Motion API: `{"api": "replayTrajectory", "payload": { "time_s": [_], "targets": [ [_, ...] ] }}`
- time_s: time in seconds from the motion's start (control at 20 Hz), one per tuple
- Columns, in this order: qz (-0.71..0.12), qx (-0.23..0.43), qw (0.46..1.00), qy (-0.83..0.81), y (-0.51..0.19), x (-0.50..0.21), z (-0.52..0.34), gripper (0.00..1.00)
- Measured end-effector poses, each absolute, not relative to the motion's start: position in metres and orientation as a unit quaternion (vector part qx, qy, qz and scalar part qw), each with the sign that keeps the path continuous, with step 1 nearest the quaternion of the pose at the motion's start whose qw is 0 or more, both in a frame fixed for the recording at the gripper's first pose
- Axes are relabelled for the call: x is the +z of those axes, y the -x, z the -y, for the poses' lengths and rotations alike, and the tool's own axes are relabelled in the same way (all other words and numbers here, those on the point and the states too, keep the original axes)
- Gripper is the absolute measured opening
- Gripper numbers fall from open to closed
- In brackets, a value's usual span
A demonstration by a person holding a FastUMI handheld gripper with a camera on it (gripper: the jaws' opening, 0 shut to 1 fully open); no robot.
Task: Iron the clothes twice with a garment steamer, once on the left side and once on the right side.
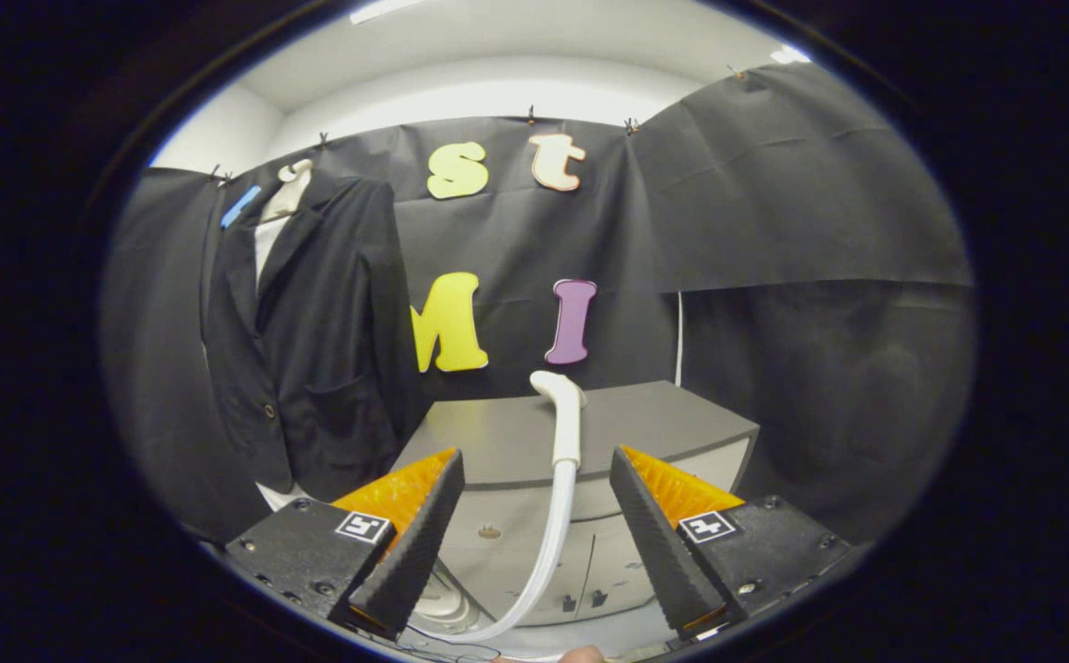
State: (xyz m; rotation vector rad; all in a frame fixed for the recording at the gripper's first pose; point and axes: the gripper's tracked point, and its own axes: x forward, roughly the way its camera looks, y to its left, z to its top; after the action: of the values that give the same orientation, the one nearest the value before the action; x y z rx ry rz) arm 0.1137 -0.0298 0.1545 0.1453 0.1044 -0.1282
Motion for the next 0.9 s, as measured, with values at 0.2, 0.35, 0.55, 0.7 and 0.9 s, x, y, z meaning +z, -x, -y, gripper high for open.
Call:
{"api": "replayTrajectory", "payload": {
  "time_s": [0.2, 0.35, 0.55, 0.7, 0.9],
  "targets": [
    [-0.123, -0.028, 0.99, -0.062, -0.16, 0.158, 0.039, 0.99],
    [-0.171, -0.011, 0.983, -0.064, -0.197, 0.159, 0.052, 0.99],
    [-0.241, 0.015, 0.968, -0.069, -0.242, 0.148, 0.056, 0.99],
    [-0.3, 0.002, 0.951, -0.079, -0.269, 0.133, 0.068, 0.99],
    [-0.352, 0.001, 0.932, -0.084, -0.294, 0.121, 0.073, 0.99]
  ]
}}
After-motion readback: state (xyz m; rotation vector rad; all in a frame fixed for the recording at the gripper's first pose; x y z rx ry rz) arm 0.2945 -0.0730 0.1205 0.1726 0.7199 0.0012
